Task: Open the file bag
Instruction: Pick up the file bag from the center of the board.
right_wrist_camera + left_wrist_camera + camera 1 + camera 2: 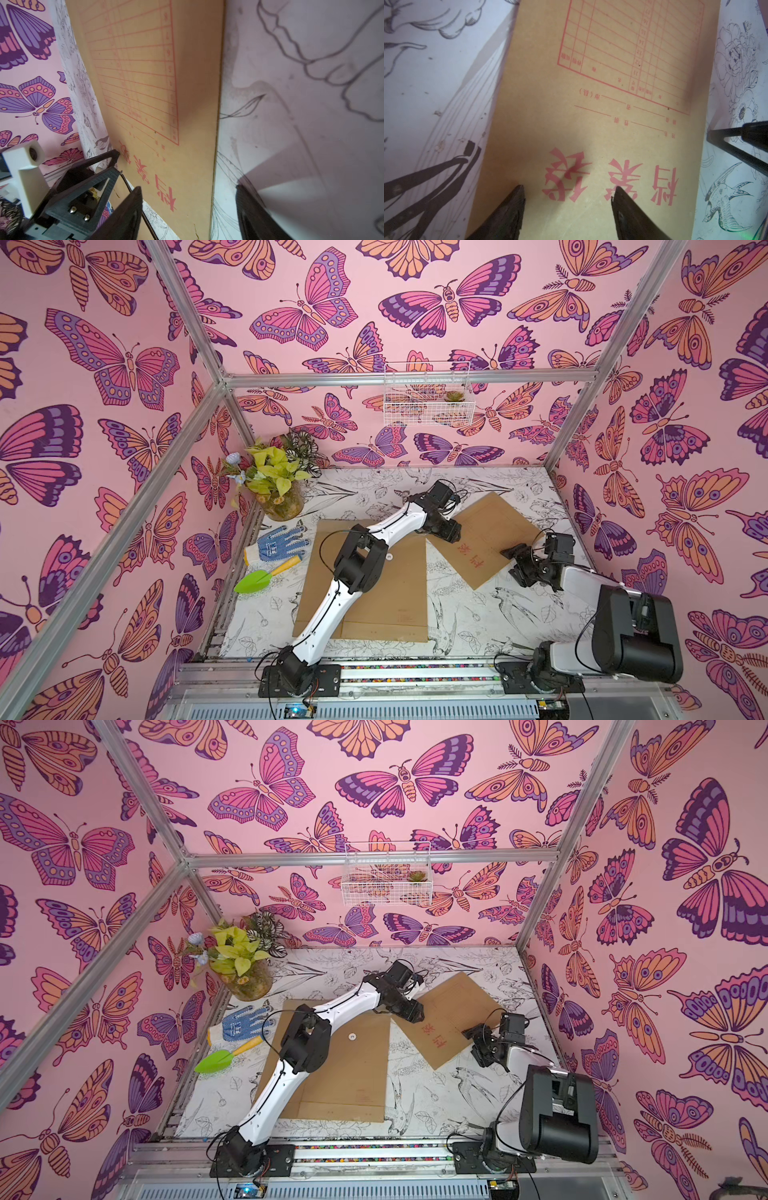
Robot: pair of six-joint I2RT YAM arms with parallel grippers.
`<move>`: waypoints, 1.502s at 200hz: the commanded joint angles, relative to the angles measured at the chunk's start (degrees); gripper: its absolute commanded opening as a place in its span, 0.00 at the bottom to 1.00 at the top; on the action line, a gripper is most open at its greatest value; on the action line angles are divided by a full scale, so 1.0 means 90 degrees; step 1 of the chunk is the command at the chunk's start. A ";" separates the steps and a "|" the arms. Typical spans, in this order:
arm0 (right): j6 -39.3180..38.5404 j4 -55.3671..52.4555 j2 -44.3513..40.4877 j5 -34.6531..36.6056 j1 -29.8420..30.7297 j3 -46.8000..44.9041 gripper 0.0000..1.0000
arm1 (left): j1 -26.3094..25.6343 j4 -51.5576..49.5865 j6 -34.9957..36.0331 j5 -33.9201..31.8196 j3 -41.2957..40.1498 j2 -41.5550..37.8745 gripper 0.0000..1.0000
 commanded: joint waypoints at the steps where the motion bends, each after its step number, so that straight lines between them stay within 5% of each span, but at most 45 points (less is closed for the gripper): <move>1: 0.0072 0.0197 0.0230 -0.0148 -0.0057 -0.0167 0.72 | -0.0037 -0.0271 0.0107 0.0095 -0.0153 0.0207 0.69; 176: 0.0361 0.1900 -0.0017 -0.1324 -0.0131 -0.0430 0.62 | -0.0084 -0.0373 0.0204 0.0077 -0.0357 0.0234 0.70; 300: -0.0031 0.0798 -0.0399 -0.0879 -0.0126 -0.0202 0.01 | -0.0076 -0.0400 0.0425 -0.0354 -0.0398 -0.0138 0.71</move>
